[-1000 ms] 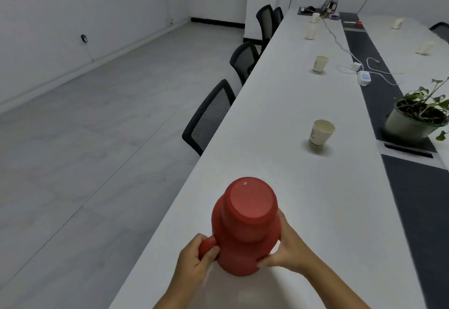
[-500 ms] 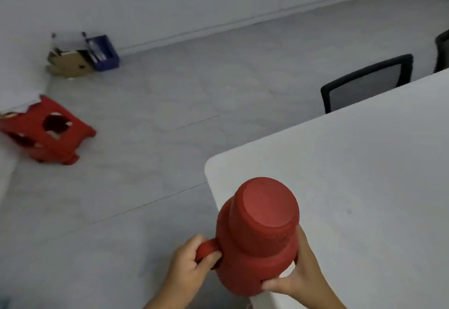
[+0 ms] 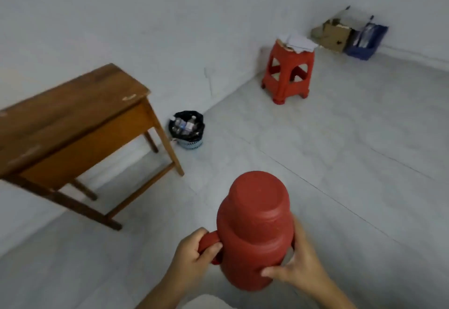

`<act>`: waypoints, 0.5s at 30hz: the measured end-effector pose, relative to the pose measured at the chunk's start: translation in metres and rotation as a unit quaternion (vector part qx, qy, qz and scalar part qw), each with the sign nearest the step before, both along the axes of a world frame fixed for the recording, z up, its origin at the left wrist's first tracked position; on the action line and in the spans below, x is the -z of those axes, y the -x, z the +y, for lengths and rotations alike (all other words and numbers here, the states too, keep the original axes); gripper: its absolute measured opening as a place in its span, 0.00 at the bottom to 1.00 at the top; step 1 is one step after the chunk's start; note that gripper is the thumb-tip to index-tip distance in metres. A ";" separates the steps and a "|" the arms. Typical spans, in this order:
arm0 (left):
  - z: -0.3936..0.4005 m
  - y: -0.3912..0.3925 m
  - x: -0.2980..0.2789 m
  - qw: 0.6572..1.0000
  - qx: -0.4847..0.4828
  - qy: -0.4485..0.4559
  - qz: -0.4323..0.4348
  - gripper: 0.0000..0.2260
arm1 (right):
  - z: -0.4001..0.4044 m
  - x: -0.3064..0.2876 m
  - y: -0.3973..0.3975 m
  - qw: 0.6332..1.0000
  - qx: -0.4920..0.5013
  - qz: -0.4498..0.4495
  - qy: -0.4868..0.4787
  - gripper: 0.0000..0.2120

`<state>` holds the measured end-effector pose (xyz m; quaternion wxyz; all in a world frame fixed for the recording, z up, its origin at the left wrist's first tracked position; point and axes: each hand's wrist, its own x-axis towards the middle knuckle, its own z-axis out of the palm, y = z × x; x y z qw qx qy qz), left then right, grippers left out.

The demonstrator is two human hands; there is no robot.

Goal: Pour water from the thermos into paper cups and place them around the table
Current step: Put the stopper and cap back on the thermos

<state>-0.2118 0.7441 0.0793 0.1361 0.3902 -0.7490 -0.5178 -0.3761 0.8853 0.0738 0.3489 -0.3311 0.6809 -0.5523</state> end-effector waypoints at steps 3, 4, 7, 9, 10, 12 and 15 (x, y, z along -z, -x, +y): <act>-0.051 -0.070 0.004 0.995 -0.097 -0.002 -0.010 0.15 | -0.080 0.012 -0.051 0.996 -0.086 0.005 -0.020 0.54; -0.066 -0.091 0.004 0.992 -0.125 -0.004 -0.012 0.14 | -0.105 0.016 -0.066 0.993 -0.116 0.006 -0.024 0.54; -0.099 -0.143 0.007 0.982 -0.184 -0.024 -0.031 0.09 | -0.165 0.025 -0.104 0.979 -0.201 0.013 -0.034 0.53; -0.118 -0.169 0.014 0.974 -0.223 -0.041 -0.029 0.09 | -0.199 0.030 -0.121 0.971 -0.237 0.012 -0.038 0.53; -0.127 -0.179 0.019 0.969 -0.240 -0.043 -0.032 0.11 | -0.217 0.032 -0.128 0.967 -0.252 0.013 -0.043 0.52; -0.150 -0.193 0.028 0.962 -0.269 -0.039 -0.040 0.12 | -0.253 0.035 -0.137 0.959 -0.279 0.013 -0.054 0.51; -0.196 -0.198 0.033 0.952 -0.298 -0.055 -0.036 0.11 | -0.314 0.035 -0.141 0.949 -0.311 0.027 -0.056 0.52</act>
